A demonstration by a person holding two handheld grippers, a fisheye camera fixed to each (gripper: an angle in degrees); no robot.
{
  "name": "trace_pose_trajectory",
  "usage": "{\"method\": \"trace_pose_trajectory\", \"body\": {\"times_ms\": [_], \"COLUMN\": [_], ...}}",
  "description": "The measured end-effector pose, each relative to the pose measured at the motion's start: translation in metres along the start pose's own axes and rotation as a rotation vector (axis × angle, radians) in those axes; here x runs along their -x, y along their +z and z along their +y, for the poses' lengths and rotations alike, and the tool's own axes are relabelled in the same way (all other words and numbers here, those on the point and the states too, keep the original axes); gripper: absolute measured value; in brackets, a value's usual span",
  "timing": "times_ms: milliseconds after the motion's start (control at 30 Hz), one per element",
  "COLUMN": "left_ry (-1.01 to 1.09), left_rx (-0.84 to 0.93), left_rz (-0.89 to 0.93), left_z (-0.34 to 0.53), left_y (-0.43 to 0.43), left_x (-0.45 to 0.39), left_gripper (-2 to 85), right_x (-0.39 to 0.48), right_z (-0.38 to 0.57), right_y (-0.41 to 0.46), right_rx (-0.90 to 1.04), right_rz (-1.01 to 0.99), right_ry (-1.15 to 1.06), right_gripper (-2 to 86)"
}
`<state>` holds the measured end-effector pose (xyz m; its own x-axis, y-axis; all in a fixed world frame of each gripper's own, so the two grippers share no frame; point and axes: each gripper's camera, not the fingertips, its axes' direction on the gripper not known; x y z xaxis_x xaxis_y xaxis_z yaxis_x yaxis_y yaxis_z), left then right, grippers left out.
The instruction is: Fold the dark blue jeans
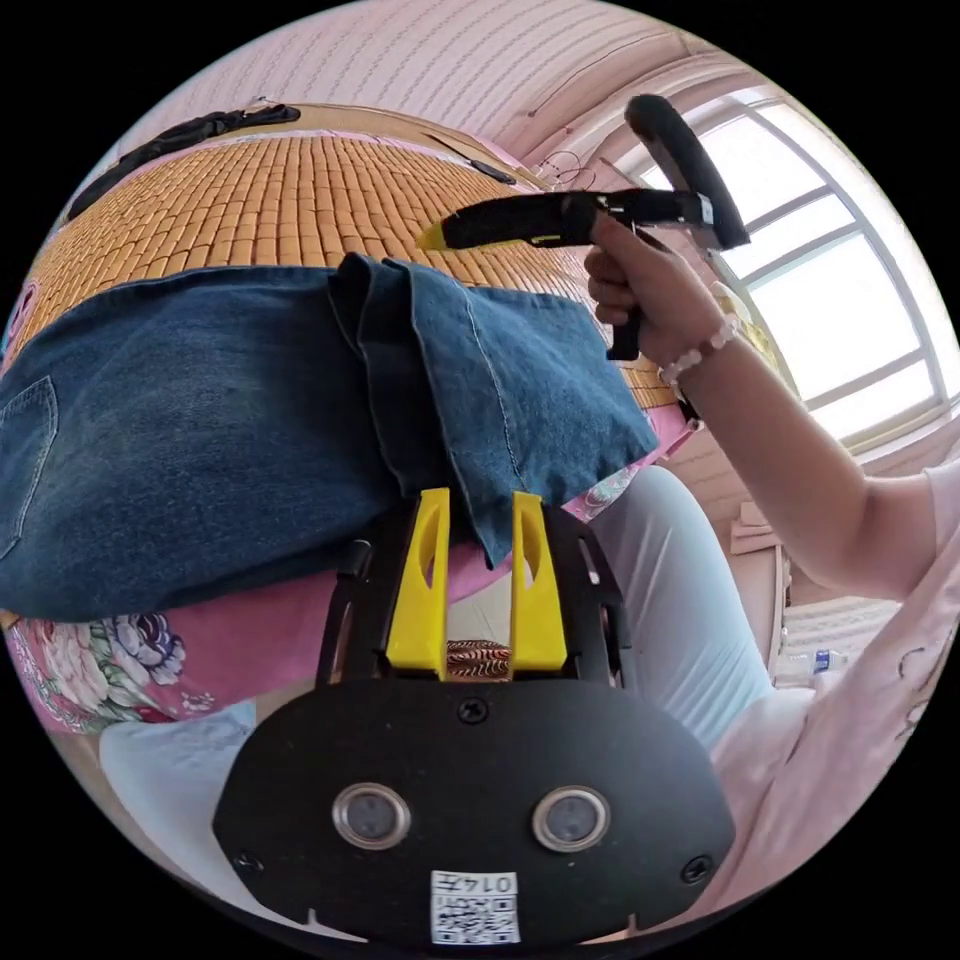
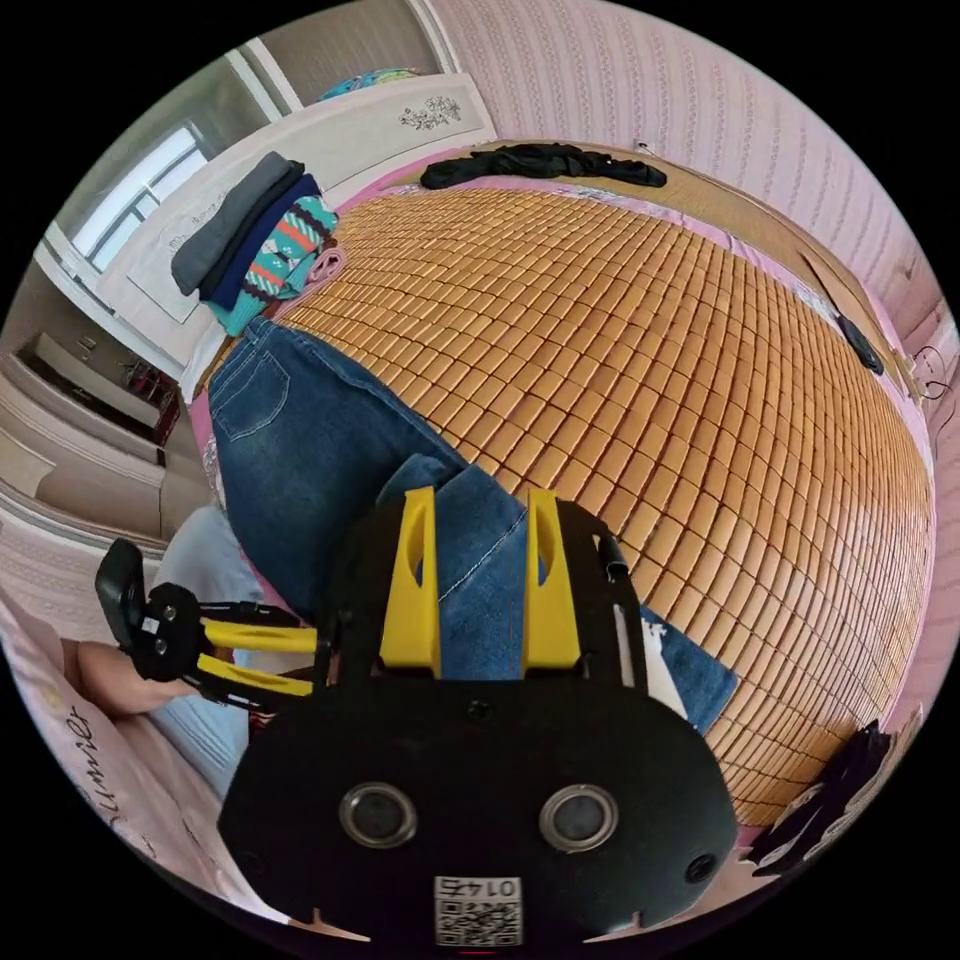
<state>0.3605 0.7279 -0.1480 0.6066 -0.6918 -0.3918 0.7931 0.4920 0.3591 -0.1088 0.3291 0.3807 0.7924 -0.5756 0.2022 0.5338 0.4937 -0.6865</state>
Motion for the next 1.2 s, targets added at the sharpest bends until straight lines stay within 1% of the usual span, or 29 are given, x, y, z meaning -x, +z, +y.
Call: {"method": "trace_pose_trajectory", "body": {"times_ms": [33,67,100,133,200,233,367,433,467,500,567,600,667,700,767,833,933,1067,1133,1200], "left_ry": [0.009,0.02,0.026,0.03,0.064,0.087,0.096,0.048,0.025,-0.031,-0.066,-0.085,-0.134,-0.141,-0.163,-0.196,-0.204,-0.217,-0.176,-0.16], "left_rx": [0.016,0.021,0.006,-0.015,-0.059,-0.078,-0.154,-0.156,-0.138,-0.093,-0.056,-0.034,-0.039,-0.049,-0.06,-0.084,-0.101,-0.121,-0.072,0.01], "left_rz": [-0.007,-0.002,0.028,0.056,0.078,0.076,0.094,-0.009,-0.028,-0.039,-0.042,-0.023,0.028,0.048,0.108,0.215,0.287,0.29,0.191,0.161], "left_z": [-0.002,-0.002,0.0,0.004,0.011,0.015,0.026,0.032,0.033,0.034,0.036,0.038,0.039,0.04,0.04,0.041,0.042,0.044,0.037,0.029], "left_y": [-0.002,-0.004,-0.01,-0.018,-0.035,-0.047,-0.084,-0.085,-0.08,-0.068,-0.054,-0.048,-0.053,-0.06,-0.069,-0.08,-0.094,-0.101,-0.09,-0.076], "left_x": [0.0,0.001,0.003,0.003,-0.001,-0.005,-0.011,-0.003,0.001,0.01,0.019,0.024,0.031,0.034,0.038,0.044,0.044,0.039,0.029,0.023], "left_gripper": [4.1,2.8,0.4,-0.2,-0.7,-0.8,-0.9,-0.6,-0.6,-0.1,1.6,2.9,4.6,6.1,7.5,8.7,9.9,11.3,12.5,12.0], "right_x": [-0.008,-0.012,-0.019,-0.024,-0.025,-0.02,-0.002,0.003,0.002,-0.002,-0.009,-0.01,-0.005,-0.001,-0.001,-0.007,-0.014,-0.014,-0.016,-0.019], "right_z": [-0.008,-0.011,-0.012,-0.011,-0.009,-0.008,-0.016,-0.031,-0.035,-0.042,-0.052,-0.055,-0.054,-0.054,-0.056,-0.063,-0.066,-0.067,-0.065,-0.063], "right_y": [0.023,0.03,0.03,0.023,0.003,-0.011,-0.037,-0.022,-0.013,0.009,0.047,0.063,0.062,0.057,0.055,0.06,0.062,0.081,0.086,0.087], "right_rx": [0.079,0.099,0.076,0.06,0.003,-0.033,-0.087,-0.055,-0.045,-0.007,0.117,0.188,0.17,0.136,0.132,0.189,0.191,0.239,0.216,0.207], "right_rz": [-0.019,-0.042,-0.077,-0.08,-0.054,-0.051,-0.045,-0.048,-0.046,-0.064,-0.072,-0.047,-0.008,0.007,0.0,-0.095,-0.18,-0.102,-0.059,-0.041], "right_ry": [-0.006,-0.011,-0.006,0.003,-0.013,-0.056,-0.202,-0.259,-0.263,-0.267,-0.255,-0.26,-0.3,-0.335,-0.349,-0.347,-0.311,-0.294,-0.289,-0.282], "right_gripper": [8.5,7.6,3.4,0.9,0.2,-0.1,-0.3,-0.4,-0.4,-0.4,-0.1,0.3,1.6,4.3,8.2,11.0,11.2,10.1,8.2,6.6]}}
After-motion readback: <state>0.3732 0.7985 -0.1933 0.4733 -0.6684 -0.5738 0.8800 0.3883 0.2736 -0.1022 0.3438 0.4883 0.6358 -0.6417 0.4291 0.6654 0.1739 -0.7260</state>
